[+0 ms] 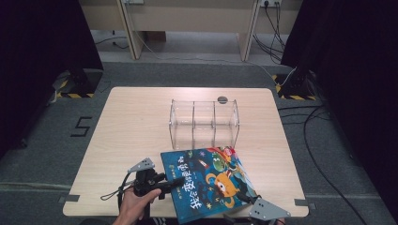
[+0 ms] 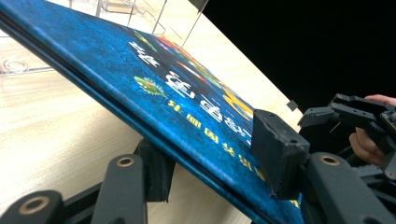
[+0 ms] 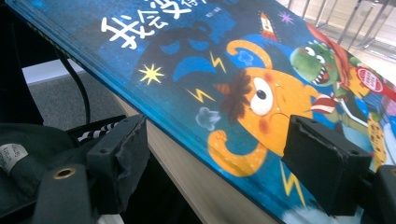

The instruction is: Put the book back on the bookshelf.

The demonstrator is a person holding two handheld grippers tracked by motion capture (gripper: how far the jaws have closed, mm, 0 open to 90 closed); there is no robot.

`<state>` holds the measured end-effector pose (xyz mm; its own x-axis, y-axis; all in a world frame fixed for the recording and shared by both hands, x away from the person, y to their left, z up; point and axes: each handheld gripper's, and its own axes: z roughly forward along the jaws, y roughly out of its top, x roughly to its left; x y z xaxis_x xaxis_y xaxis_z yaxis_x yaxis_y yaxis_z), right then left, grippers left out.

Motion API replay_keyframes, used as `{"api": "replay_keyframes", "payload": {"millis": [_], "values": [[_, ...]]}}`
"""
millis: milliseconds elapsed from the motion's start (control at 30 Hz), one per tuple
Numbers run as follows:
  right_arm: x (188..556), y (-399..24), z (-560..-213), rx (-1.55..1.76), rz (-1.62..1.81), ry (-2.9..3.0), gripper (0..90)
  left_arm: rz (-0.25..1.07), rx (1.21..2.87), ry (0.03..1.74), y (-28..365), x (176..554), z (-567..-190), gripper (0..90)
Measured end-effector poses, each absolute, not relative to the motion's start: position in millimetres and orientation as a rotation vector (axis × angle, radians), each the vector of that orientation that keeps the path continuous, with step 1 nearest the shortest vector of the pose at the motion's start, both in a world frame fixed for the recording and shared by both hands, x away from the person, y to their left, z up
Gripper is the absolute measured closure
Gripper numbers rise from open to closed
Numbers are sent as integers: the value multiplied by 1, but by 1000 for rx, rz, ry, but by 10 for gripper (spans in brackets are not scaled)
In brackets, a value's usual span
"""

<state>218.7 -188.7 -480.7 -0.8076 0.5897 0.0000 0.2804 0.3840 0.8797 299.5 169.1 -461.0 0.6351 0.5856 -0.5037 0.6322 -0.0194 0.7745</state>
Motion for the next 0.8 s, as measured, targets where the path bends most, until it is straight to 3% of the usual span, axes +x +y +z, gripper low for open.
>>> {"api": "replay_keyframes", "payload": {"millis": [800], "values": [[214, -142, -485, 610, 1320, 2354, 232, -42, 1664, 1041, 164, 297, -459, 517]]}}
